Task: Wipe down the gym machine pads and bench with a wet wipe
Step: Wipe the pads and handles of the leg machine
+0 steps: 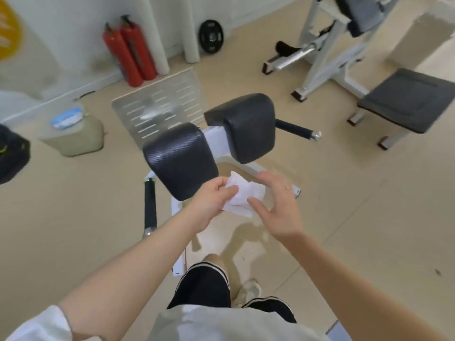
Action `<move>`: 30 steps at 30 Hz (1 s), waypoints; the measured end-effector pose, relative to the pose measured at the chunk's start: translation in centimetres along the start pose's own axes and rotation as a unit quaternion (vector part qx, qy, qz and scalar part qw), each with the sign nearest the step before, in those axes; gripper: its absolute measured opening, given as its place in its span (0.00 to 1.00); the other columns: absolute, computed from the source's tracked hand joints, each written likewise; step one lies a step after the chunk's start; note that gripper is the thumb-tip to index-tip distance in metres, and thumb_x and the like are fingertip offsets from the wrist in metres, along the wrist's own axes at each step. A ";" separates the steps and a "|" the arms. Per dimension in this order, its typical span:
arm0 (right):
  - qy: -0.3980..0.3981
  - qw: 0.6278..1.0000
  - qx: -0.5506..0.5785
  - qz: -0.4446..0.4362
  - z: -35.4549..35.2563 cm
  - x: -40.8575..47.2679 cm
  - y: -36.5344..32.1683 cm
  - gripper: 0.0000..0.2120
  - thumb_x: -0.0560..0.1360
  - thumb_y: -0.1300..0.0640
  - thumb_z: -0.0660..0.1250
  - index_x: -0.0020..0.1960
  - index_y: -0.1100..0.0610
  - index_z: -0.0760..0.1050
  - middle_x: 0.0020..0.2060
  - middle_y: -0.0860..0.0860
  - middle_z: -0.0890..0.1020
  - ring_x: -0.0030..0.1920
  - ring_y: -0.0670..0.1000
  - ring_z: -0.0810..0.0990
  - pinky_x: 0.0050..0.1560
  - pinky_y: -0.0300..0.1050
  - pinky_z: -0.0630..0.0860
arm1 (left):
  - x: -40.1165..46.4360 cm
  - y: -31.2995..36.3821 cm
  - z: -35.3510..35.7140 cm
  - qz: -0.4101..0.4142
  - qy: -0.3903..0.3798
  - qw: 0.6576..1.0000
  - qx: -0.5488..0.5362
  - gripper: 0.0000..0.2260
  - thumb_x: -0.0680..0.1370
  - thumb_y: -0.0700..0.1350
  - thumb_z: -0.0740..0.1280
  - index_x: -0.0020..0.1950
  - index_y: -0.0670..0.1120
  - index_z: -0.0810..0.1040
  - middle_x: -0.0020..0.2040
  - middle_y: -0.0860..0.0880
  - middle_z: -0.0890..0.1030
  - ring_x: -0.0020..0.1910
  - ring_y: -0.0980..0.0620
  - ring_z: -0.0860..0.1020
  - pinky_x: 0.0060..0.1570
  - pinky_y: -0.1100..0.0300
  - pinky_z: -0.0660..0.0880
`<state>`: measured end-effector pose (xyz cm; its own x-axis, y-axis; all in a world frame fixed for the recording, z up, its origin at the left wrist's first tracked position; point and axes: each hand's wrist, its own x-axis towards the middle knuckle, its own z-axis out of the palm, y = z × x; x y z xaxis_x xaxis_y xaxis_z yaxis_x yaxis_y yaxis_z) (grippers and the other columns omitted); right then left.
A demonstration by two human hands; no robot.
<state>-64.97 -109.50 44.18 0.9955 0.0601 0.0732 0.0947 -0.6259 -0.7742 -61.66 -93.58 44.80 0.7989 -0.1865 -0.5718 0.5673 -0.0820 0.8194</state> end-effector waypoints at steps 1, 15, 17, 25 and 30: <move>-0.047 0.991 0.090 0.091 0.2 1.3 -0.1 0.23 0.73 0.52 0.66 0.67 0.53 0.67 0.64 0.46 0.71 0.64 0.47 0.68 0.65 0.45 0.65 | 0.2 0.3 -0.9 0.007 0.012 1.000 0.008 0.04 0.77 0.41 0.64 0.46 0.47 0.78 0.42 0.48 0.80 0.40 0.51 0.78 0.42 0.59 0.74; -0.084 0.932 0.175 0.306 10.6 23.5 -6.0 0.04 0.75 0.63 0.61 0.49 0.58 0.70 0.40 0.53 0.72 0.38 0.50 0.71 0.35 0.41 0.69 | 11.2 7.3 -14.2 0.139 0.258 0.941 0.169 0.03 0.77 0.43 0.64 0.44 0.49 0.76 0.37 0.55 0.77 0.39 0.56 0.74 0.40 0.67 0.69; -0.097 0.944 0.127 0.289 12.7 26.3 -7.3 0.08 0.76 0.59 0.61 0.55 0.56 0.71 0.48 0.53 0.76 0.48 0.53 0.75 0.45 0.46 0.75 | 12.9 8.0 -15.4 0.165 0.274 0.911 0.262 0.09 0.78 0.42 0.60 0.53 0.47 0.79 0.48 0.52 0.81 0.48 0.53 0.77 0.50 0.66 0.70; -0.206 0.851 0.347 0.336 18.1 31.6 -10.7 0.09 0.79 0.56 0.59 0.52 0.57 0.77 0.48 0.55 0.82 0.51 0.51 0.81 0.51 0.42 0.76 | 18.0 8.9 -18.9 0.159 0.172 0.917 0.324 0.21 0.80 0.41 0.57 0.73 0.39 0.60 0.73 0.41 0.62 0.73 0.47 0.61 0.72 0.55 0.57; -0.223 0.824 0.313 0.415 22.0 36.4 -7.6 0.09 0.79 0.59 0.61 0.56 0.59 0.76 0.50 0.57 0.82 0.51 0.53 0.81 0.54 0.46 0.77 | 19.1 8.5 -23.6 0.117 0.104 0.951 0.266 0.21 0.82 0.45 0.53 0.75 0.46 0.56 0.76 0.53 0.54 0.73 0.59 0.53 0.69 0.69 0.48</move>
<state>-29.43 -85.39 38.92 0.6037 0.1811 -0.7763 -0.7779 -0.0790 -0.6234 -36.83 -74.73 39.93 0.9442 -0.0674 -0.3225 0.2327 -0.5566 0.7976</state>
